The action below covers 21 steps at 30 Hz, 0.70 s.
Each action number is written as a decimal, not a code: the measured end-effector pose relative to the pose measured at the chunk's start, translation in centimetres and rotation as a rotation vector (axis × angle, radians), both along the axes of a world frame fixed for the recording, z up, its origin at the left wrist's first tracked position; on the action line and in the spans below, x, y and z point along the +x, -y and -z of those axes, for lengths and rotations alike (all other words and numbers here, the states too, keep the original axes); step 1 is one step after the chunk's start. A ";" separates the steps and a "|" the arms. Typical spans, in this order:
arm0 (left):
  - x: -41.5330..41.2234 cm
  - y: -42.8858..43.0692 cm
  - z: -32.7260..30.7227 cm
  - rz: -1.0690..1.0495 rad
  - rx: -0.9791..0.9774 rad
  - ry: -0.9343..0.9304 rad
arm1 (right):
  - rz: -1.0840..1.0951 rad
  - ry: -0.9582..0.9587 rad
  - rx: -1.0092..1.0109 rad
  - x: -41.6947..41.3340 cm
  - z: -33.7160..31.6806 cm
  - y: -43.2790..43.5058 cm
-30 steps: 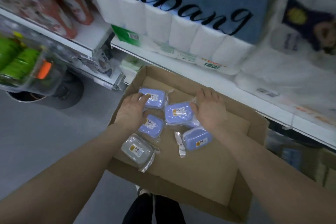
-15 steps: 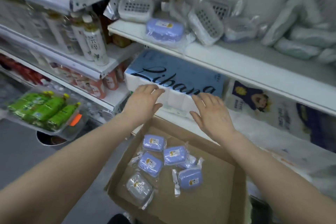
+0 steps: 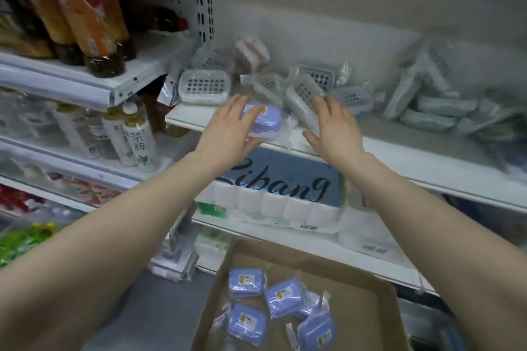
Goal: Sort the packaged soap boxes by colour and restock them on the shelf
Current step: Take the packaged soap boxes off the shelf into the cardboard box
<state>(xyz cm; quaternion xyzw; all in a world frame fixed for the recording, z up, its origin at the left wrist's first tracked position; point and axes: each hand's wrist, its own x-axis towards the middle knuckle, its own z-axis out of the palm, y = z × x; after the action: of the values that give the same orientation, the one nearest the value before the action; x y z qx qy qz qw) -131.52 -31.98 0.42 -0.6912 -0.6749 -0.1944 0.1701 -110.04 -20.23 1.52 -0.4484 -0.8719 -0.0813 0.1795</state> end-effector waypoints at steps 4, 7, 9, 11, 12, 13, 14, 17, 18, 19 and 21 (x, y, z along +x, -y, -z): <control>-2.7 -3.0 -0.1 -0.015 -0.144 -0.006 | 0.119 -0.042 -0.071 -2.5 -0.1 -2.7; -4.3 -4.5 0.4 0.001 -0.252 -0.019 | 0.184 -0.039 -0.122 -3.7 0.3 -4.0; -4.9 -4.8 0.5 0.046 -0.272 0.008 | 0.209 -0.027 -0.116 -4.3 0.6 -4.5; -5.2 -4.9 0.4 0.083 -0.251 0.068 | 0.226 -0.030 -0.093 -4.6 0.7 -4.6; -5.3 -4.9 0.3 0.091 -0.243 0.090 | 0.228 -0.032 -0.080 -4.7 0.7 -4.6; -5.3 -4.9 0.1 0.091 -0.244 0.105 | 0.227 -0.033 -0.067 -4.7 0.7 -4.6; -5.3 -5.1 -0.1 0.087 -0.253 0.119 | 0.226 -0.033 -0.054 -4.6 0.7 -4.6; -5.2 -5.3 -0.3 0.027 -0.290 0.126 | 0.219 -0.059 0.001 -4.1 0.4 -4.2; -5.0 -5.3 -0.2 -0.003 -0.297 0.091 | 0.209 -0.082 0.015 -3.8 0.2 -3.8; -4.8 -5.1 -0.2 -0.033 -0.299 0.041 | 0.193 -0.113 0.023 -3.5 0.0 -3.4; -4.4 -4.6 0.0 -0.088 -0.278 -0.020 | 0.140 -0.207 0.015 -2.6 -0.6 -2.3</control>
<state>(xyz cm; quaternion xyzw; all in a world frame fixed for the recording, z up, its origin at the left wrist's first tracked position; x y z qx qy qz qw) -135.89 -27.43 0.47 -0.6798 -0.7231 -0.0846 0.0880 -112.62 -17.96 2.11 -0.5130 -0.8144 -0.0534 0.2659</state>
